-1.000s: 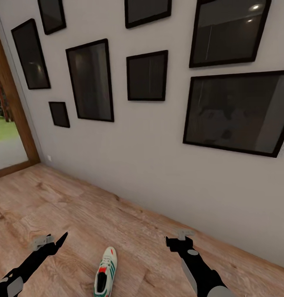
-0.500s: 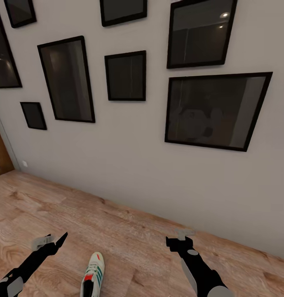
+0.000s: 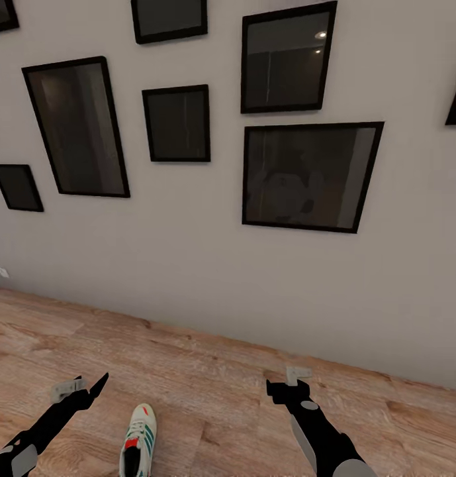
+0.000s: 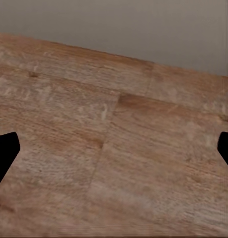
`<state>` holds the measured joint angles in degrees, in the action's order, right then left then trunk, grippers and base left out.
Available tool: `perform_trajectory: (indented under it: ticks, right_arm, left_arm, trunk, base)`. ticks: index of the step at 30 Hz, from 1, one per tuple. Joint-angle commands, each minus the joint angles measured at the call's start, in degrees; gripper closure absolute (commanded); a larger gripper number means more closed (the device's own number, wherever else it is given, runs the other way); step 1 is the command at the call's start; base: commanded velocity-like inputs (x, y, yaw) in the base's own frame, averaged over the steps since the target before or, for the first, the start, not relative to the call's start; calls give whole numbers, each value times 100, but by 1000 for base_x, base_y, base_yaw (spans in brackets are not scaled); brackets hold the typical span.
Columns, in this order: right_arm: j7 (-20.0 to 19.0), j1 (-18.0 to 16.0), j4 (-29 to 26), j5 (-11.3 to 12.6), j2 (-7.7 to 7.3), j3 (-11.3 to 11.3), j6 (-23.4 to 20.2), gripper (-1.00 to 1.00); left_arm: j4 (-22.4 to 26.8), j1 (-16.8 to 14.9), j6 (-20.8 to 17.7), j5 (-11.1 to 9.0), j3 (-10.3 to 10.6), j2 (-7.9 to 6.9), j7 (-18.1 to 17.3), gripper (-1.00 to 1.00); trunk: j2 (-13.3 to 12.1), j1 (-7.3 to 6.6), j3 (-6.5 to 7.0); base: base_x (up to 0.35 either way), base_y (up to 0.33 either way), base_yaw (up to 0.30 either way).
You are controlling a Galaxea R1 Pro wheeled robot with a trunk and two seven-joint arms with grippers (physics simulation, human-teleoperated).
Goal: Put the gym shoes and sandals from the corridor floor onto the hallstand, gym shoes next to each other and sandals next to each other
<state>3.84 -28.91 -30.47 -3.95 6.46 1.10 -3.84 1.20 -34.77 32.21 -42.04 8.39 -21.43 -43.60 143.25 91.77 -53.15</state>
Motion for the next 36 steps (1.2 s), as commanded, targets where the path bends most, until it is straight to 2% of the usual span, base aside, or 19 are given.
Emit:
perform_trajectory:
  ticks: [1, 19, 23, 31, 33, 34, 36]
  right_arm:
    - [12, -1, -11, -40, 4, 12, -38, -100]
    - [12, -1, -11, -41, 4, 6, -38, -100]
    - [12, -1, -11, -44, 4, 11, -38, -100]
    - [12, -1, -11, -38, 4, 5, -38, -100]
    - [12, -1, -19, -49, 4, 2, -38, -100]
    - [18, -1, -21, -58, 4, 4, -41, -100]
    - [29, -1, -31, -56, 4, 19, -74, -100]
  left_arm:
    - [-5, -3, 22, -50, 48, -1, -17, -100]
    - [-5, -3, 22, -50, 48, -1, -17, -100]
    - [-5, -3, 22, -50, 48, 7, -17, -100]
    - [-5, -3, 22, -50, 51, 18, -2, -100]
    - [-5, -3, 22, -50, 54, 46, 111, -100]
    - [-5, -3, 22, -50, 55, 104, 491, -100]
    - [1, -3, 28, -35, 61, 265, 1489, -100]
  trunk:
    - [3, -2, -6]
    - [3, -2, -6]
    - [3, -2, -6]
    - [3, -2, -26]
    - [3, -2, -32]
    - [3, -2, -34]
    - [3, -2, -35]
  base:
    - [-78, 43, -65]
    - [-8, 5, -7]
    - [0, -221, 0]
    - [0, -20, 63]
    - [0, -2, 83]
    - [0, -1, 38]
    - [0, 0, 20]
